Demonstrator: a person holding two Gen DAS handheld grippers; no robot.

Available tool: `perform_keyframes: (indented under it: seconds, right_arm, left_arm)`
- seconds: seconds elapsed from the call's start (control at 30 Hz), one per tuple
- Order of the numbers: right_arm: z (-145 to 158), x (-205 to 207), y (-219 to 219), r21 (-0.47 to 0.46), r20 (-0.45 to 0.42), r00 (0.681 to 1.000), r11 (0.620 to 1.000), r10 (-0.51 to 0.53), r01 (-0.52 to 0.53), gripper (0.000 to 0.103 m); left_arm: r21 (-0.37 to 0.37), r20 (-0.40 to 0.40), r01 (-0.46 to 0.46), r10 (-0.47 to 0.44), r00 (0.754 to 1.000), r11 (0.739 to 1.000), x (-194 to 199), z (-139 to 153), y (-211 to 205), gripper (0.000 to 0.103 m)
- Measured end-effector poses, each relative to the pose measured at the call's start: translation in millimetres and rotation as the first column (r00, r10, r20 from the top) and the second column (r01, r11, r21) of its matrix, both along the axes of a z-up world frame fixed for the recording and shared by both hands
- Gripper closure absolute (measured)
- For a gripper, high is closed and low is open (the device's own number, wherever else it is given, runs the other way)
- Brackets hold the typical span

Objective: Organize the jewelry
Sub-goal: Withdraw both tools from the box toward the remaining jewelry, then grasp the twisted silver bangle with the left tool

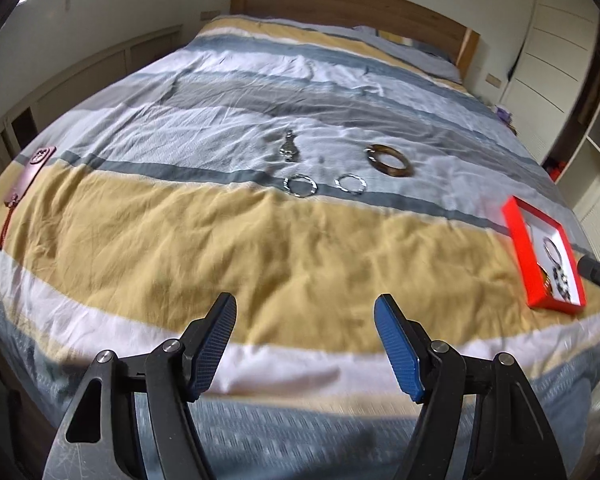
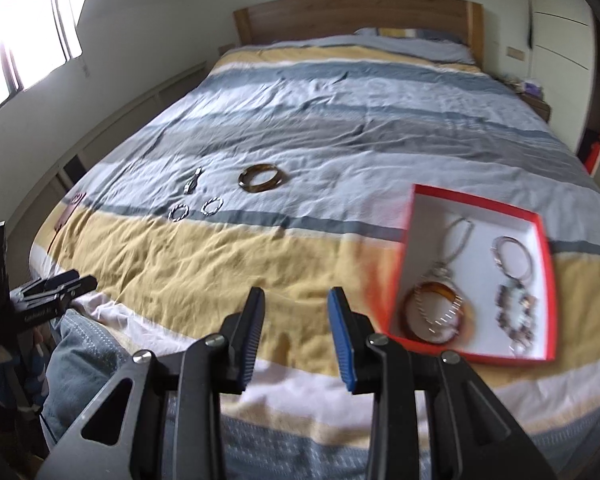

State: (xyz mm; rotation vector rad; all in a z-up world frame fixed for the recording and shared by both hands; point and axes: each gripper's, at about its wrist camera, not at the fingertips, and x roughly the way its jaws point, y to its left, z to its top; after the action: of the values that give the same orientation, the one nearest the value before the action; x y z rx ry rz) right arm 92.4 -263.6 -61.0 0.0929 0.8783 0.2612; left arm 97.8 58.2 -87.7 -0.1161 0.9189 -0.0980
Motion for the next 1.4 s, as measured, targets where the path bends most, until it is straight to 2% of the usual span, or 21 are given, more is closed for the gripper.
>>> perform_keyframes:
  seconds: [0.3, 0.47, 0.73, 0.83, 0.9, 0.93, 1.1, 1.27, 1.33, 1.4]
  right_arm:
    - [-39, 76, 50, -0.009, -0.078, 0.990, 0.993, 0.117, -0.118, 0.072]
    - [-58, 114, 78, -0.026, -0.099, 0.978, 0.982, 0.182, -0.185, 0.072]
    - [-86, 151, 105, -0.022, -0.143, 0.956, 0.965, 0.256, -0.262, 0.072]
    - [-93, 160, 116, -0.023, -0.148, 0.945, 0.955, 0.291, -0.297, 0.071]
    - [-98, 166, 126, -0.024, -0.148, 0.938, 0.947, 0.314, -0.321, 0.065]
    - [-100, 168, 129, -0.022, -0.148, 0.935, 0.944, 0.323, -0.329, 0.062]
    - [-107, 185, 154, -0.023, -0.136, 0.922, 0.929, 0.363, -0.369, 0.060]
    - [-109, 206, 181, -0.032, -0.113, 0.916, 0.920, 0.384, -0.390, 0.059]
    - [-110, 211, 188, -0.034, -0.111, 0.913, 0.917, 0.392, -0.397, 0.059]
    - [-113, 213, 194, -0.038, -0.110, 0.911, 0.914, 0.397, -0.403, 0.058]
  left_arm:
    - [-0.019, -0.039, 0.000, 0.000, 0.999, 1.000, 82, -24, 12, 0.032]
    - [0.022, -0.066, 0.053, -0.051, 0.997, 0.998, 127, -43, 3, 0.032]
    - [0.078, -0.100, 0.117, -0.109, 0.989, 0.990, 179, -77, -11, 0.031]
    - [0.077, -0.092, 0.093, -0.086, 0.992, 0.993, 190, -83, -3, 0.034]
    - [0.069, -0.091, 0.073, -0.066, 0.994, 0.995, 196, -86, 6, 0.043]
    - [0.055, -0.090, 0.068, -0.063, 0.994, 0.996, 197, -87, 12, 0.044]
    - [0.020, -0.073, 0.068, -0.066, 0.995, 0.997, 196, -88, 26, 0.057]
    - [-0.010, -0.064, 0.069, -0.069, 0.996, 0.998, 195, -89, 30, 0.057]
    - [-0.020, -0.063, 0.077, -0.078, 0.995, 0.997, 196, -89, 31, 0.055]
    - [-0.034, -0.061, 0.090, -0.092, 0.994, 0.995, 196, -88, 31, 0.049]
